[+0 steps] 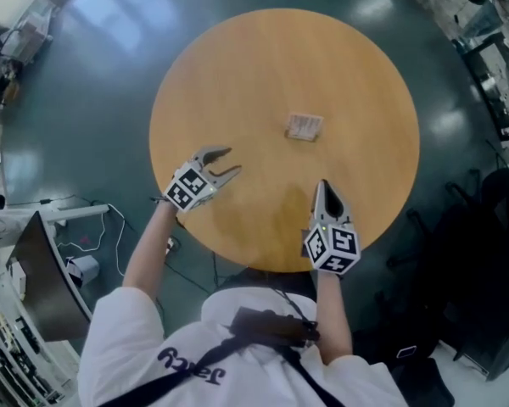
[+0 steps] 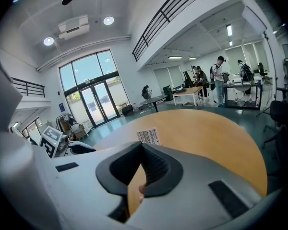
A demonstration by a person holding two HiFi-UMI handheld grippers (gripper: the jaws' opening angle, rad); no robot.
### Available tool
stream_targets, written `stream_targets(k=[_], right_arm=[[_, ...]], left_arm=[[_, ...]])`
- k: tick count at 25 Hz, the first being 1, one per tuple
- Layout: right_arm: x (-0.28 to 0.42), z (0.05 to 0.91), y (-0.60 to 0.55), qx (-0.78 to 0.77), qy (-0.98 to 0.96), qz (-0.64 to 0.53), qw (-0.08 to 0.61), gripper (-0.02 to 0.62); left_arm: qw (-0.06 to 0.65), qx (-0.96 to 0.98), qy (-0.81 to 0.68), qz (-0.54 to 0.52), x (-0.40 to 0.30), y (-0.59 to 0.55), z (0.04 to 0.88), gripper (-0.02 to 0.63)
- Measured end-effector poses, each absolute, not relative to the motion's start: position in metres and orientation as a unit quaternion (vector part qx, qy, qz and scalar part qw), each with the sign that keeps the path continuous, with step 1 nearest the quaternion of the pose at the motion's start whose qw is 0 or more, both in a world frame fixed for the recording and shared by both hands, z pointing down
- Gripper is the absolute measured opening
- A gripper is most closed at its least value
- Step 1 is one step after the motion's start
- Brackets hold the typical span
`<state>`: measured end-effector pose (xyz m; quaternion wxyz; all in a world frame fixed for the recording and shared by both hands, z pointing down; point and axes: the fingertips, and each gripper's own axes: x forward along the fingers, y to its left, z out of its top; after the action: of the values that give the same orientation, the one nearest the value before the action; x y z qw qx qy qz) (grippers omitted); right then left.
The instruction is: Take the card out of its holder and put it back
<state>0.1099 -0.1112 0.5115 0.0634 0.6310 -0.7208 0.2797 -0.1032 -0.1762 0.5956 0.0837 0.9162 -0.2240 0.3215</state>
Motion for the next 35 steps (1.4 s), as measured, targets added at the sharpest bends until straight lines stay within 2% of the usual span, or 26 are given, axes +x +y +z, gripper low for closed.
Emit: stream_targets(k=[10,12,17,35], right_arm=[[0.137,0.53,-0.123,0.646,-0.701,0.291,0.08,0.015],[0.143,0.534,-0.124,0.649,-0.697,0.294,0.084,0.015],[0.149,0.537,-0.125,0.65,-0.694,0.296,0.093,0.015],[0.163,0.546,-0.123,0.658,-0.68,0.306,0.105,0.015]], left_arm=[[-0.019,0.88,-0.171,0.442,-0.126,-0.246,0.624,0.239],[-0.049,0.873,-0.144,0.463,-0.124,-0.256,0.626,0.267],[-0.091,0.87,-0.116,0.471,-0.101,-0.276,0.624,0.273],[-0.006,0.956,-0.025,0.292,0.047,-0.263,0.596,0.273]])
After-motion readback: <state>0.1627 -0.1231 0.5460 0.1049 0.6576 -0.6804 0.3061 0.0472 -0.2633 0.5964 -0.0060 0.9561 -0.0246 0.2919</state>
